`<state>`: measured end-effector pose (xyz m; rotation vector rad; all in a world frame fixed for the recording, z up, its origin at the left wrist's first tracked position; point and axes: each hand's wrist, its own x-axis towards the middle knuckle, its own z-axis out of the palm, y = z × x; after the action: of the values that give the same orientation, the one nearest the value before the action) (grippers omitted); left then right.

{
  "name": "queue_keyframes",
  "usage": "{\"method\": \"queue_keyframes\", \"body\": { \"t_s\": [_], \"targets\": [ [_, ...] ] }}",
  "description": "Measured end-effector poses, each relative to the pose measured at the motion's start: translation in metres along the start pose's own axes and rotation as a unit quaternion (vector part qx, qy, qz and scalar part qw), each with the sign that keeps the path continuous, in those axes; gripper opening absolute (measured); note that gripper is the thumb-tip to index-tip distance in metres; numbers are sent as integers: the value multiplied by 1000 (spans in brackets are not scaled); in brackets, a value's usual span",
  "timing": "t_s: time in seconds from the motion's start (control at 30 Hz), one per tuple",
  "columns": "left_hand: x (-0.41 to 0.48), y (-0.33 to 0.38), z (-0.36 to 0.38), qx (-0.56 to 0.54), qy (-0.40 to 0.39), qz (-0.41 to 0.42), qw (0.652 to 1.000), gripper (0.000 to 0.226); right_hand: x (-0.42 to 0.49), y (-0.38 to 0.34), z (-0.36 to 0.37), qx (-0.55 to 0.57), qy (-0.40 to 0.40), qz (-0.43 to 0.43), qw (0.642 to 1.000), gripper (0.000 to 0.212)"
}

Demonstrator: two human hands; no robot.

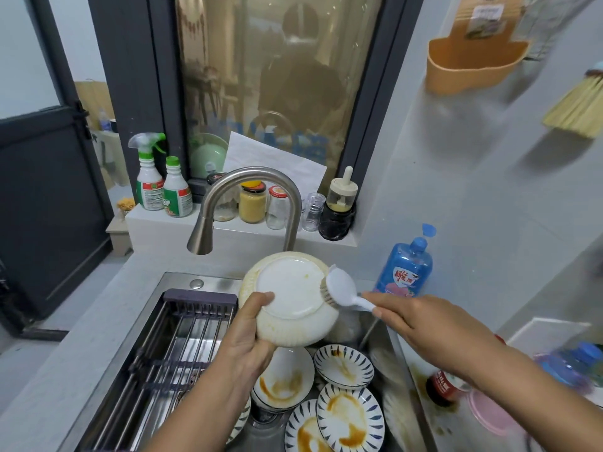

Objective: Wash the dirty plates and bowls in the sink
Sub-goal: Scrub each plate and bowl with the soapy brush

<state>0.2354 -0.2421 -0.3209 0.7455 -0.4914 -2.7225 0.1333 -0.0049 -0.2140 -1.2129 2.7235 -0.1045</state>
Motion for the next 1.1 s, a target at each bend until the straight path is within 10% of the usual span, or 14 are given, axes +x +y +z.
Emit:
{"method": "queue_keyframes", "body": {
  "t_s": [0.37, 0.73, 0.83, 1.1],
  "targets": [
    [3, -16, 5, -67, 110, -51, 990, 53, -28, -58, 30, -167, 21, -74, 983, 45],
    [-8, -12, -15, -74, -76, -69, 992, 77, 0, 24, -16, 86, 16, 14, 996, 27],
    [-7, -10, -23, -27, -137, -87, 986, 107, 11, 35, -28, 92, -7, 6, 996, 29],
    [-8, -7, -22, 133, -191, -49, 971, 79, 17, 9, -32, -38, 13, 9, 999, 32]
  ]
}}
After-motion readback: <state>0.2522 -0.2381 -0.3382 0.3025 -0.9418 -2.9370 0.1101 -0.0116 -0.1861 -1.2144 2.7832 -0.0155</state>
